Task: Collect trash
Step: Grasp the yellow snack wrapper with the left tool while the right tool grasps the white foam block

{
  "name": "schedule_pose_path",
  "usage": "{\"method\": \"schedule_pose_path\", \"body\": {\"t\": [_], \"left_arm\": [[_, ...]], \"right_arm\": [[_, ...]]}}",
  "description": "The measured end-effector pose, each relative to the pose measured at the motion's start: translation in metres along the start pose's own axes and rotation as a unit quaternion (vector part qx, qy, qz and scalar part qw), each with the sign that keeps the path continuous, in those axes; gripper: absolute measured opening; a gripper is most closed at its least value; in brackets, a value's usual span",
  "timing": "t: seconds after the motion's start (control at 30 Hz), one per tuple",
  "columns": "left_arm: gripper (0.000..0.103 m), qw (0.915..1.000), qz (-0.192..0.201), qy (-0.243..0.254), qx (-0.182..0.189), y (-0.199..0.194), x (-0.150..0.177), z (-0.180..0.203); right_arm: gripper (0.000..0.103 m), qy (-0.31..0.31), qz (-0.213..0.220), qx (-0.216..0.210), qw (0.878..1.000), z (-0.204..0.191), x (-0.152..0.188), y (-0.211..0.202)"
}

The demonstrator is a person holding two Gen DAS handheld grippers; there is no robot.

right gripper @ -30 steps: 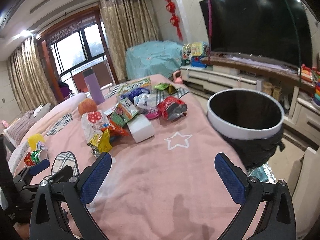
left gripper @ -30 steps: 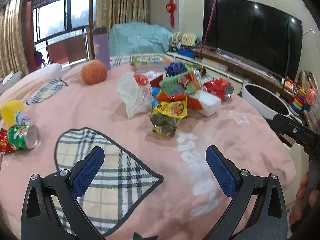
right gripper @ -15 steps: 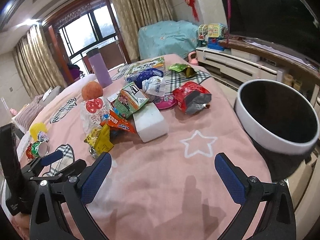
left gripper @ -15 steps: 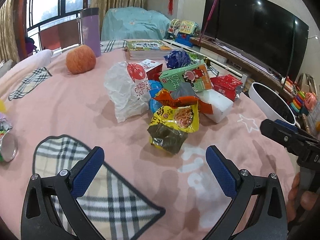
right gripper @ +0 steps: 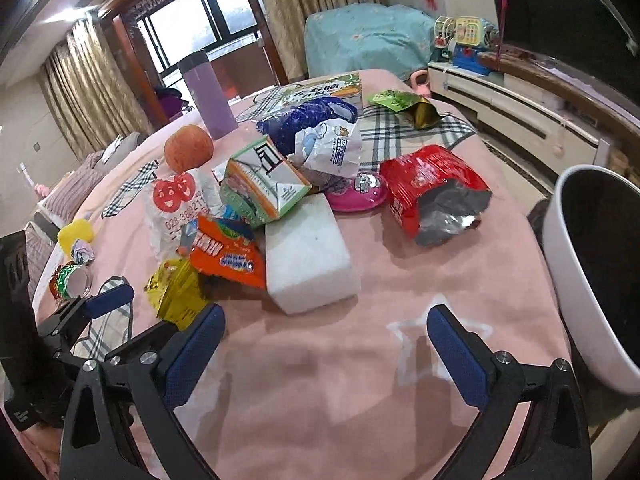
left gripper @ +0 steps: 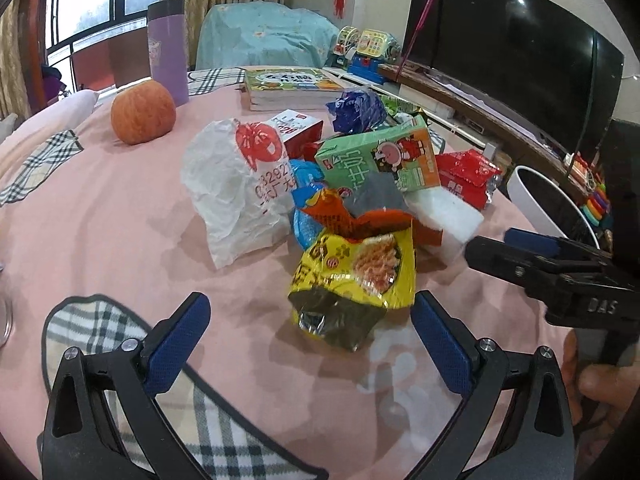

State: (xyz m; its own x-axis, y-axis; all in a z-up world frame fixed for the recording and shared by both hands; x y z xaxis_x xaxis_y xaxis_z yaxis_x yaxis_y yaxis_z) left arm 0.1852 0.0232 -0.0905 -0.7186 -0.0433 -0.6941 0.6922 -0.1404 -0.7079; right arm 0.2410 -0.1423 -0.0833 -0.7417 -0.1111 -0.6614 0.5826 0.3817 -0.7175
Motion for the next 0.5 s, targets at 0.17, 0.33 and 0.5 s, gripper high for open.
{"method": "schedule_pose_path", "body": {"t": [0.17,0.33,0.5], "left_arm": [[0.064,0.9996,-0.027,0.003,0.012,0.013,0.000,0.000],[0.041,0.9989,-0.031,0.002,0.035,0.014,0.000,0.001],[0.035,0.9988,-0.021,0.002,0.043,0.003,0.004,0.006]], "right_arm": [[0.089,-0.019,-0.010,0.000,1.000,-0.004,-0.011,0.015],[0.055,-0.020,-0.026,-0.006,0.999,-0.003,-0.011,0.027],[0.050,-0.009,-0.010,-0.009,1.000,-0.001,-0.001,0.007]]}}
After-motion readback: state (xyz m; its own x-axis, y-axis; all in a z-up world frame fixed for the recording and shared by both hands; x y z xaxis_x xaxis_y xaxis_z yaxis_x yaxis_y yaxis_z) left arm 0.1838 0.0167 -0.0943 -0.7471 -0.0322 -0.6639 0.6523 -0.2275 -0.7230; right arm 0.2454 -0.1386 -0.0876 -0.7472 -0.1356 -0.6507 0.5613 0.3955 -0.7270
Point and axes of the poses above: each gripper's, at about its wrist camera, not at the fingertips, and y roughly the way its jaws point, z to its right, x to its underside, the point moved 4 cm from there along y, roughly the way its jaws point, and after that the axes turned 2 degrees about x, right-handed, at the moved point
